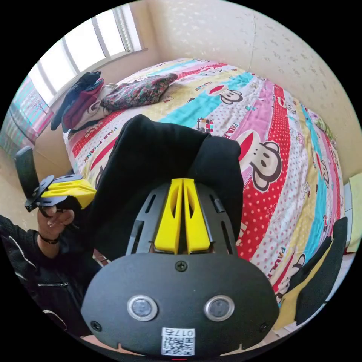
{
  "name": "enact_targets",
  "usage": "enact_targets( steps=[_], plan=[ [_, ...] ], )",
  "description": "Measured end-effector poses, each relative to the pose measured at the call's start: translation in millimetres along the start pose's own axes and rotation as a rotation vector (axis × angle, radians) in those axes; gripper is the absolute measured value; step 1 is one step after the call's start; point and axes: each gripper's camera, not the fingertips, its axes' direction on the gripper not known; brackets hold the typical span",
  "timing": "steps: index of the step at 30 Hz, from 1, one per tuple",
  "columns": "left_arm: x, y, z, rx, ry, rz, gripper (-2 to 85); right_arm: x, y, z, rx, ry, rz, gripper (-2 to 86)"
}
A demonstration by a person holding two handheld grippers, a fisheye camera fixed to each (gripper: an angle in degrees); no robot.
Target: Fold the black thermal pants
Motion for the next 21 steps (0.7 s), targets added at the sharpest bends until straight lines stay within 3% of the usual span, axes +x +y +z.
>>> enact_targets(
  steps=[2,4,6,8,9,10,12,14,18,21],
  plan=[
    [17.3,12.1,-17.4,0.154,-0.001,0.051,5.8,-33.5,0.3,12.7,-0.024,0.121,-0.05,0.5],
    [23.4,26.6,-21.3,0.295,0.149,0.041,7.1,-61.0,3.2,24.9,-0.035,0.235,-0.101,0.4],
    [32.6,27.7,6.5,0.21,0.167,0.058,6.3,-83.4,6.9,36.0,-0.043,0.327,-0.149,0.3],
    [45.7,29.6,54.3,-0.01,-0.012,0.088,5.0,-95.5,11.7,44.9,-0.046,0.359,-0.162,0.3],
    [52.6,38.1,88.2,-0.149,-0.206,0.13,3.2,-94.9,12.9,45.8,-0.044,0.349,-0.152,0.3],
    [60.3,53.5,100.6,-0.148,-0.285,0.213,1.9,-89.6,15.0,46.4,-0.04,0.298,-0.113,0.3],
    [58.2,71.0,97.8,-0.081,-0.339,0.165,0.6,-79.5,19.9,45.2,-0.021,0.223,-0.072,0.3],
    [60.3,79.3,105.6,-0.114,-0.38,0.19,0.0,-63.1,26.5,43.4,0.001,0.098,-0.003,0.3],
    [77.5,87.2,122.8,-0.161,-0.455,0.273,-0.5,-54.5,40.2,48.9,0.043,0.052,0.028,0.3],
    [89.9,76.7,97.1,-0.015,-0.486,0.276,-0.5,-46.9,47.7,51.8,0.064,0.023,0.046,0.3]
  ],
)
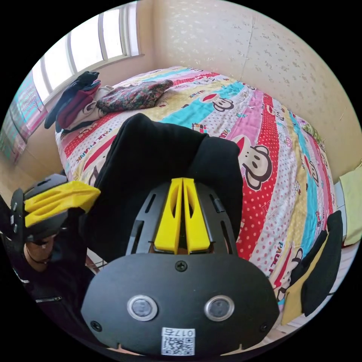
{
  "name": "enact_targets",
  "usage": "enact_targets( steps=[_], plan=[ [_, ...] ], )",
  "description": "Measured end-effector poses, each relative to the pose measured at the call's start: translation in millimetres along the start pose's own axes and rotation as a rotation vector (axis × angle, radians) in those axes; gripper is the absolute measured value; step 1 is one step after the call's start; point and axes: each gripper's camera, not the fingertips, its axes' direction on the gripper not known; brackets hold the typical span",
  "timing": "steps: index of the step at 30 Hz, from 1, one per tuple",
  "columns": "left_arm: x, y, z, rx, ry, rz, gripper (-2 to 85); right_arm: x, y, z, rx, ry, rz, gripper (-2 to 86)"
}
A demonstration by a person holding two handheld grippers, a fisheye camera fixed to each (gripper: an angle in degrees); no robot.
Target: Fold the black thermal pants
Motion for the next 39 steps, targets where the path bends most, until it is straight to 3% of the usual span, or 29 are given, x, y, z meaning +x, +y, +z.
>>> enact_targets(
  steps=[4,6,10,12,18,25,27,30,33,35,39],
  plan=[
    [-19.9,-35.7,0.9,0.186,-0.05,-0.045,-0.5,17.6,2.0,4.6,0.003,-0.068,0.045,0.2],
    [-23.2,-59.1,44.7,0.087,-0.004,0.001,-0.4,23.0,1.9,5.7,0.001,-0.082,0.055,0.2],
    [-13.8,-42.9,208.7,-0.328,-0.084,0.212,-0.7,36.4,10.0,6.8,0.026,-0.094,0.105,0.2],
    [-11.4,-18.2,211.0,-0.183,-0.089,0.233,-0.8,42.3,10.5,12.7,0.019,-0.09,0.124,0.2],
    [-10.7,-11.7,231.9,-0.247,-0.14,0.352,-0.9,45.8,2.9,15.2,0.015,-0.033,0.092,0.3],
    [-88.3,10.1,240.4,-0.183,0.063,0.07,-0.9,89.3,-6.9,-6.7,0.054,-0.179,0.136,0.2],
    [-97.6,18.1,242.9,-0.169,0.042,0.048,-0.9,107.5,-13.0,-36.3,0.152,-0.229,0.179,0.3],
    [-118.2,24.9,248.9,-0.163,0.076,0.003,-0.9,131.7,-30.8,-79.4,0.335,-0.123,0.258,0.4],
    [-120.9,27.7,253.0,-0.162,0.053,0.021,-0.9,150.4,-71.3,-40.5,0.184,-0.142,0.25,0.4],
    [-123.3,31.9,253.7,-0.153,0.035,0.022,-0.9,161.4,-78.8,35.6,-0.044,-0.047,0.317,0.3],
    [-127.4,32.7,253.1,-0.16,0.012,0.036,-0.9,185.7,-75.2,38.6,-0.004,-0.09,0.365,0.3]
  ],
)
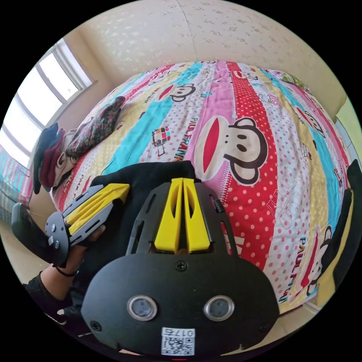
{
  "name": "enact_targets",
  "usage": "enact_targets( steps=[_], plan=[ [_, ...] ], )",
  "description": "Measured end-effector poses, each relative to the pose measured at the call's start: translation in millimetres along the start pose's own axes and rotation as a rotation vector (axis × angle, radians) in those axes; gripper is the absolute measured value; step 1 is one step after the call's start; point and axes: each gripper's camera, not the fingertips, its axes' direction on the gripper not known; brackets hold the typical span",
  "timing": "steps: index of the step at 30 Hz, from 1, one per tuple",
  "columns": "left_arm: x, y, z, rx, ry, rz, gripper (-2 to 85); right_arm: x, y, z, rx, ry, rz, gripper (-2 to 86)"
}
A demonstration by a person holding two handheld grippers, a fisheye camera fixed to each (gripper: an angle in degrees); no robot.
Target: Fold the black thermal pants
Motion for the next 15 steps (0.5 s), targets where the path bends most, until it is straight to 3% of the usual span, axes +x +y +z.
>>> enact_targets(
  steps=[6,9,12,15],
  plan=[
    [3.9,-12.2,-39.5,0.077,-0.224,0.002,-1.0,36.2,-7.7,-8.3,0.024,-0.1,0.055,0.3],
    [1.8,-6.2,1.6,-0.106,-0.317,0.008,-0.9,44.0,-16.1,-9.4,0.015,-0.109,0.061,0.3],
    [-17.3,30.3,10.1,0.006,-0.291,-0.11,-0.9,51.7,-24.5,-9.8,0.003,-0.133,0.065,0.2],
    [-26.6,30.1,21.6,-0.023,-0.289,-0.118,-0.9,50.9,-29.2,-13.7,0.009,-0.091,0.053,0.3]
  ],
)
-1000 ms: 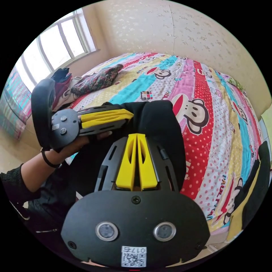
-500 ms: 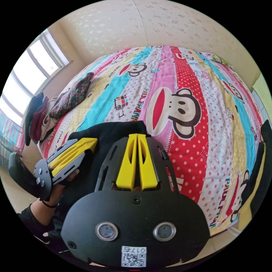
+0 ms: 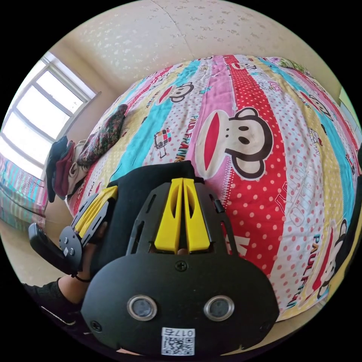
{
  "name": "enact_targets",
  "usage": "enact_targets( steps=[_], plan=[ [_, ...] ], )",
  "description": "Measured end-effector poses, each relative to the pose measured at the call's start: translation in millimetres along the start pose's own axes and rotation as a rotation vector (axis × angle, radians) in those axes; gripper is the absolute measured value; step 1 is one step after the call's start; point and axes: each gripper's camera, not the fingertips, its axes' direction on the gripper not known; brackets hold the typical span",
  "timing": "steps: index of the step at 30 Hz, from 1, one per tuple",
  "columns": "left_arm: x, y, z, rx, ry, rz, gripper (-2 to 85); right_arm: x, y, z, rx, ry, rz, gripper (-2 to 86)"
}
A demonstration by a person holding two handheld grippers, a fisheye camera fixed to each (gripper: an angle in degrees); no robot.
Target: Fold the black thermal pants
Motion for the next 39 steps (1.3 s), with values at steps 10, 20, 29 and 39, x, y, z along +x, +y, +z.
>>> enact_targets(
  steps=[10,20,29,39],
  plan=[
    [-79.2,9.9,-38.3,0.084,0.231,-0.061,-0.9,31.8,15.3,-83.6,0.223,-0.155,0.055,1.3],
    [-46.4,94.1,-124.0,0.189,0.198,-0.015,-0.9,20.6,181.0,-152.6,0.545,-0.065,0.062,1.4],
    [-61.3,116.9,-88.4,0.033,0.196,-0.001,-1.0,72.3,196.2,-121.7,0.473,-0.109,0.191,2.4],
    [-13.3,120.3,-99.5,0.049,0.335,0.085,-0.9,102.9,240.3,-136.6,0.744,-0.367,0.465,9.3]
  ],
)
